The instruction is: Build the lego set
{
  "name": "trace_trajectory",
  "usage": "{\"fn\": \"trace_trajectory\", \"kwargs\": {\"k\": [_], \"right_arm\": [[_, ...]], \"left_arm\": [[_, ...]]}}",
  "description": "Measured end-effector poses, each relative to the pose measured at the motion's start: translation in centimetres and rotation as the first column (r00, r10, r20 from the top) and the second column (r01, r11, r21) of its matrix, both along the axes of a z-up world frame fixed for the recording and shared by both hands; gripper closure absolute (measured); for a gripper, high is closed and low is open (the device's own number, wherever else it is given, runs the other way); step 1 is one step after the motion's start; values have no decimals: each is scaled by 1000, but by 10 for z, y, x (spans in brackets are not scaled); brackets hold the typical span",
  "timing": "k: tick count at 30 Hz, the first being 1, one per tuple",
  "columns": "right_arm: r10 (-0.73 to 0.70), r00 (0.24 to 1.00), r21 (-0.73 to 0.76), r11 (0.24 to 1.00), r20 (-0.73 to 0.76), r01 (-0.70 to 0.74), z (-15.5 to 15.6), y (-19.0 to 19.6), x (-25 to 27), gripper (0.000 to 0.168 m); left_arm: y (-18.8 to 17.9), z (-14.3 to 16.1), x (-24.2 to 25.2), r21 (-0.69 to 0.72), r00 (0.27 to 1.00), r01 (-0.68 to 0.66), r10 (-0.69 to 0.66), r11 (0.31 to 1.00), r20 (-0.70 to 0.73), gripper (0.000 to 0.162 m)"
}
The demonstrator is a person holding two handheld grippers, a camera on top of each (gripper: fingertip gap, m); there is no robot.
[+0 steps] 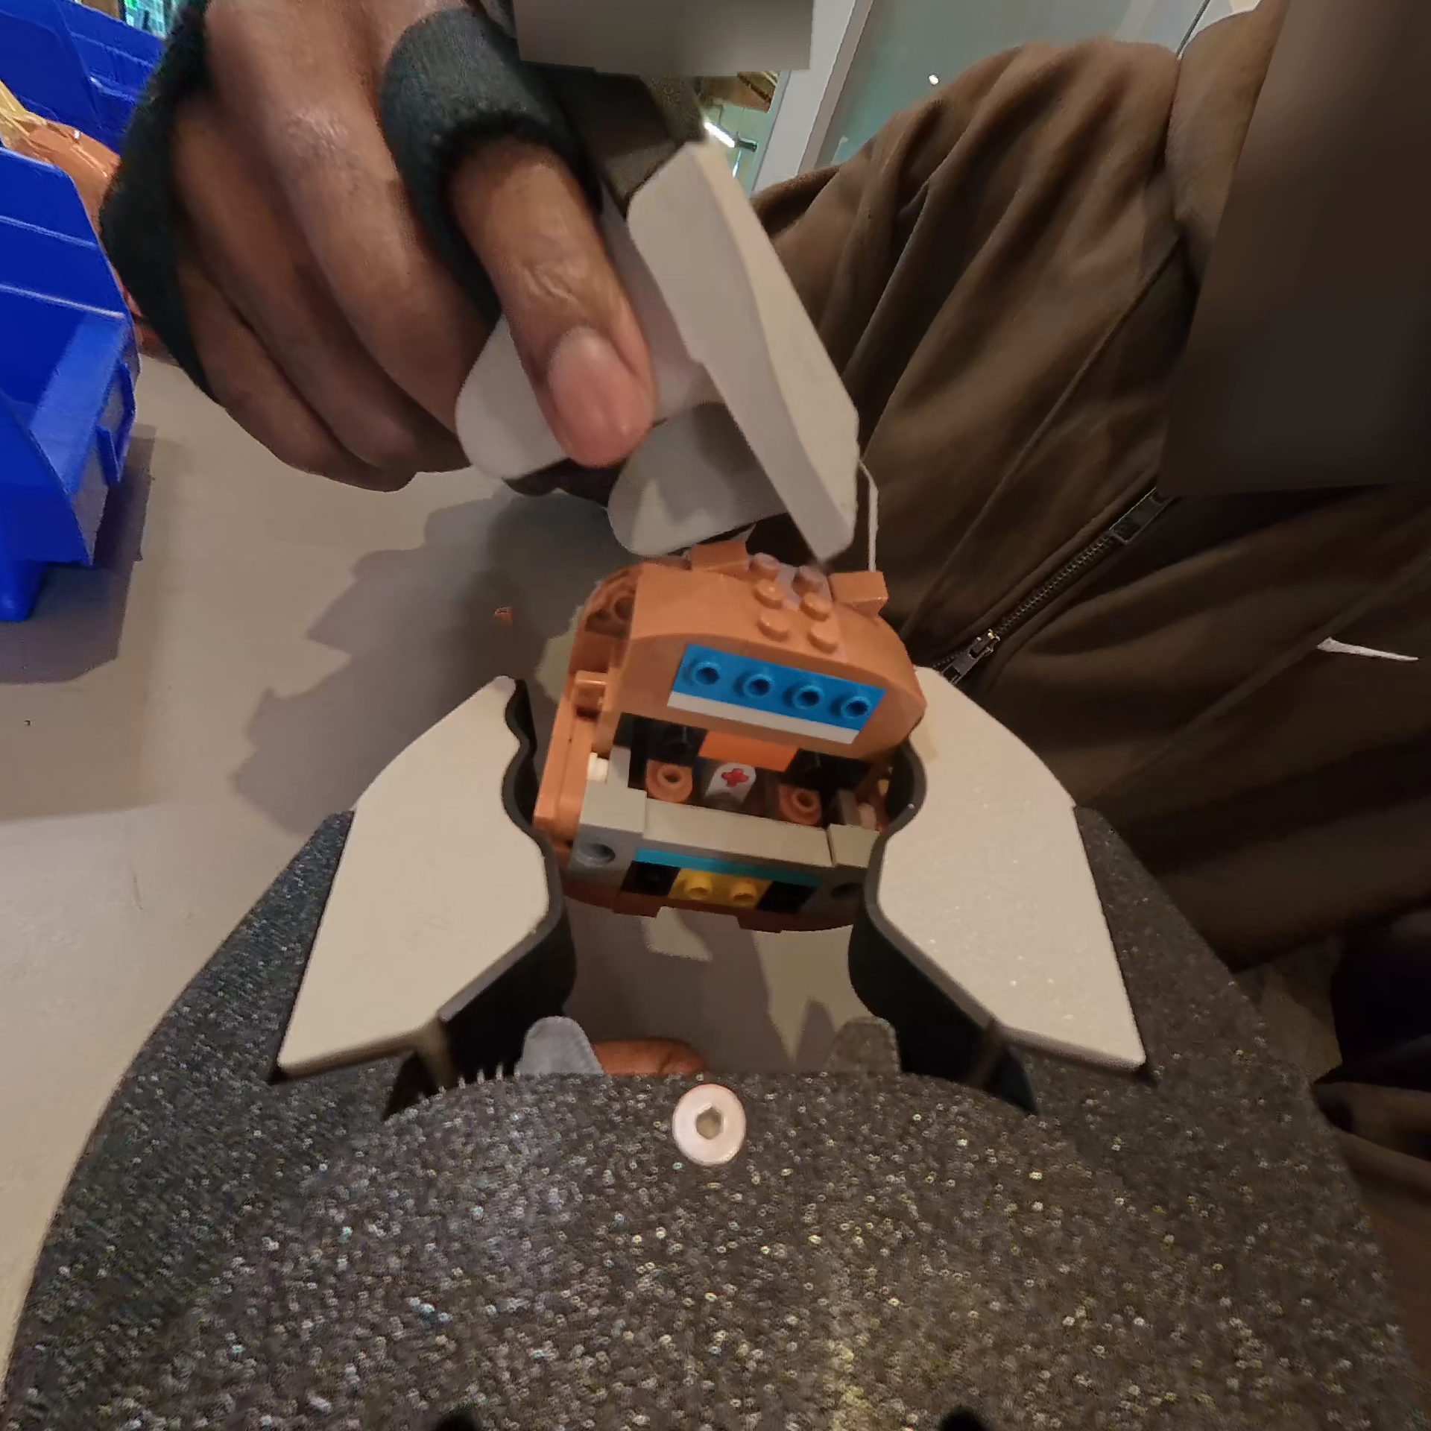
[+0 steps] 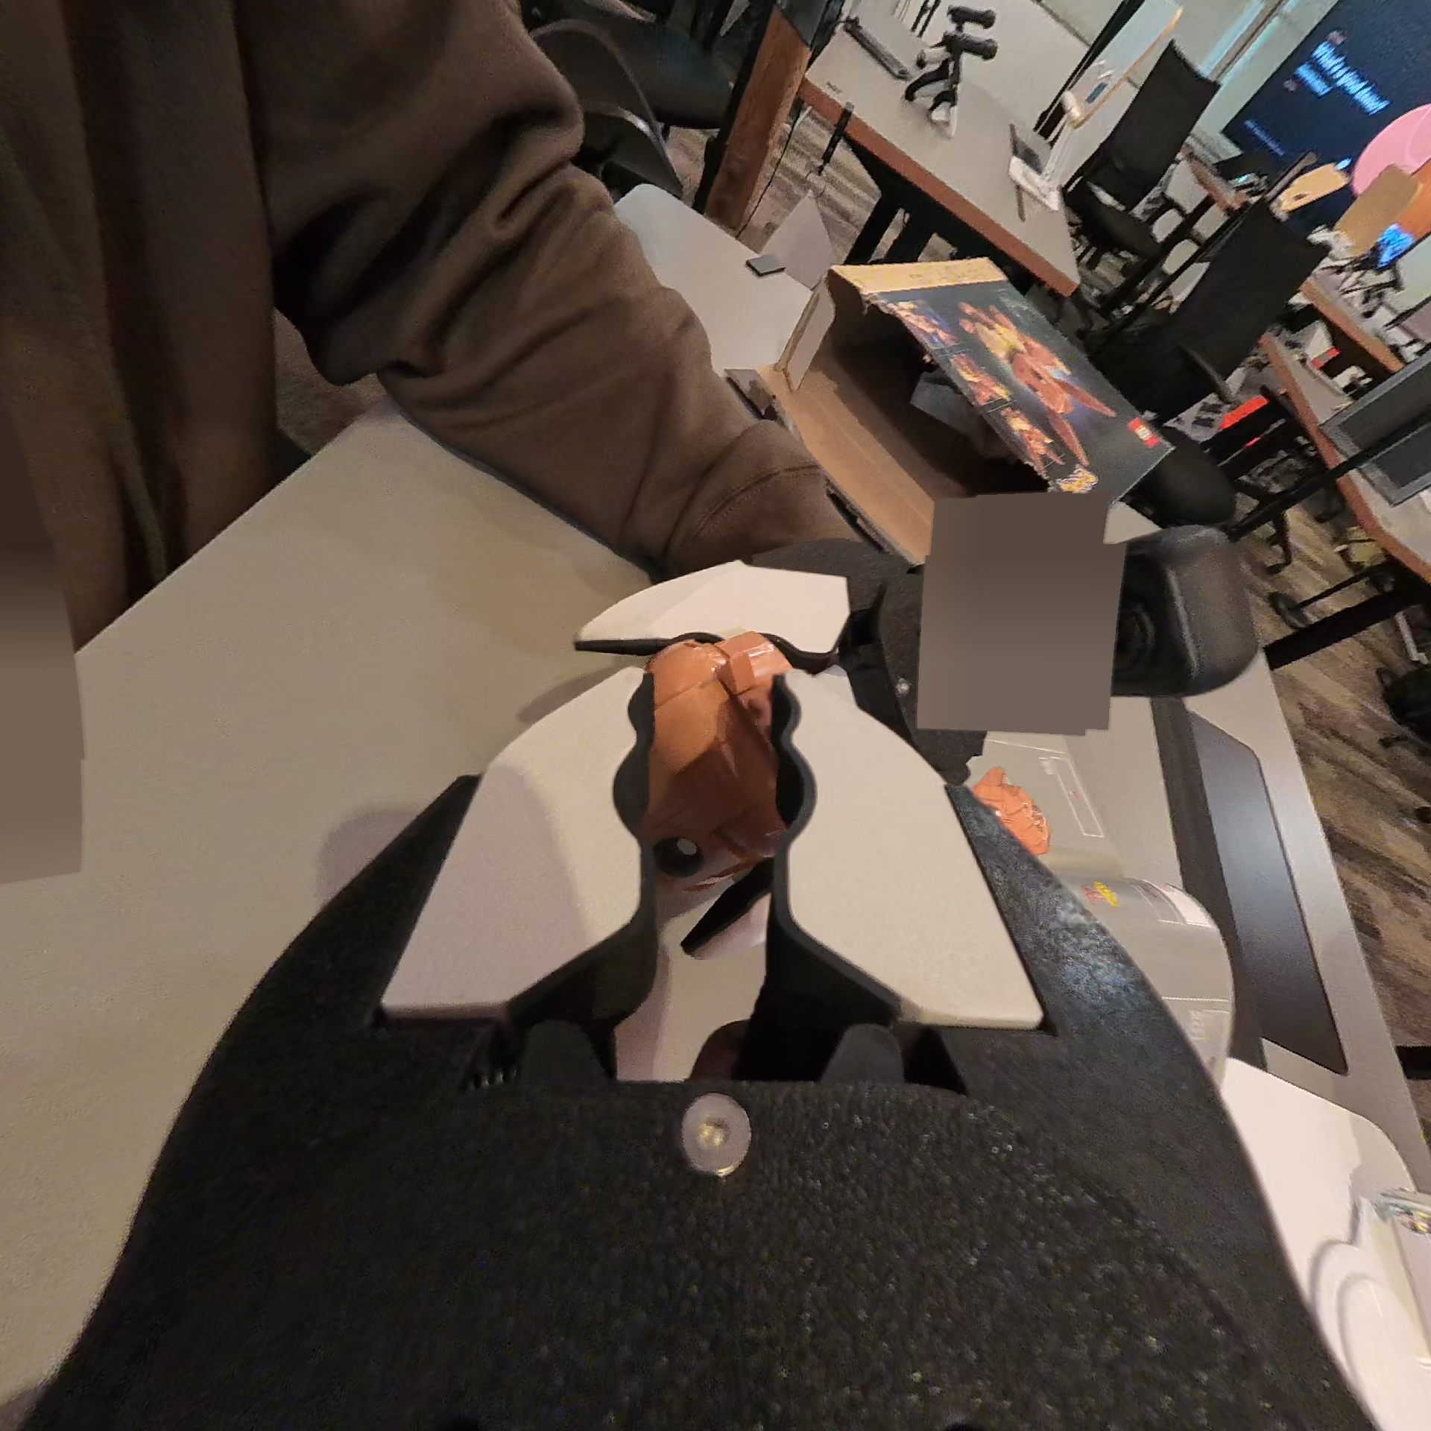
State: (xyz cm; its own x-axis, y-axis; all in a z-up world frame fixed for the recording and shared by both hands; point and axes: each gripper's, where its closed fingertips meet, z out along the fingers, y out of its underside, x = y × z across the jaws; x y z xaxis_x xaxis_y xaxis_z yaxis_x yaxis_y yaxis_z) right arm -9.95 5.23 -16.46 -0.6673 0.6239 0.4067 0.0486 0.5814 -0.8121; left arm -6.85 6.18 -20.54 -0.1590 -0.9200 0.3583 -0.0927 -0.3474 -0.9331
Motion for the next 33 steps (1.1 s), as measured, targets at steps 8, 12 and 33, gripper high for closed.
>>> {"fn": "trace_trajectory", "kwargs": {"k": [8, 12, 33], "right_arm": [[-47, 934, 253, 957, -353, 144, 11, 4, 3, 110], [-54, 899, 408, 878, -434, 250, -4, 8, -3, 93], [-21, 838, 515, 780, -546, 355, -20, 11, -18, 72]], "left_arm": [[5, 8, -5, -20, 998, -28, 29, 999, 57, 73], [10, 11, -8, -36, 995, -54, 57, 998, 80, 73], [13, 13, 13, -117, 993, -83, 92, 990, 80, 73]]}}
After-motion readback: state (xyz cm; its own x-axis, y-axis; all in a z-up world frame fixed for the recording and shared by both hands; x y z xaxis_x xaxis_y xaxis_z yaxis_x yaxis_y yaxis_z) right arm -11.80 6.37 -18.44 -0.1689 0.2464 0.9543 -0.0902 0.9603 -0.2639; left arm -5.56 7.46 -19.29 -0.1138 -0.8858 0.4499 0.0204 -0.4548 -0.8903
